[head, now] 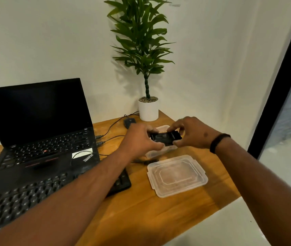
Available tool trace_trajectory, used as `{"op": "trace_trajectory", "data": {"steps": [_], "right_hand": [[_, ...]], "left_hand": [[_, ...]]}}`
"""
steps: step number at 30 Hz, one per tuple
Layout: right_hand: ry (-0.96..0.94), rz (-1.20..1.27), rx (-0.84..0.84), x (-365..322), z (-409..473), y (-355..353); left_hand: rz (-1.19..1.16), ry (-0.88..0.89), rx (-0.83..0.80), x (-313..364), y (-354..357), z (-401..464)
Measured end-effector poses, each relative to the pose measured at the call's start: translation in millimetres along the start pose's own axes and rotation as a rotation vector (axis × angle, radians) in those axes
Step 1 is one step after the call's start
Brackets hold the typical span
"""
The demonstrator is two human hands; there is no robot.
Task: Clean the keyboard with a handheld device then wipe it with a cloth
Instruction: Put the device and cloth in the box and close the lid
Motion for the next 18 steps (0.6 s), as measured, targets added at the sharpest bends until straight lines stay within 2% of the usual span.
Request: {"op": "trace_trajectory", "data": {"steps": [3, 6, 9, 18], "right_hand": [[-0.001, -0.044, -0.023, -3, 37, -1], [-0.013, -0.132, -0.079, -4, 64, 16], [-0.026, -0.219, -0.145, -1, 77, 37], [0.007, -0.231, -0.328, 7, 99, 61]], "left_hand": [[0.031, -0.021, 0.037, -19, -6, 28], [0.165, -0.051, 0.056, -37, -5, 40], [0.251, -0.087, 0.008, -53, 4, 47], [0.457, -0.041, -0.116, -60, 21, 56]]}}
Point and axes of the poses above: each hand's wrist, its own z-axis towards the middle knuckle, its own y-axis out of the palm, x = y × z, the point moved 7 cm from there along z, towards the middle knuckle, and after that the axes turned 11 degrees about -z, right-handed, at the moved point
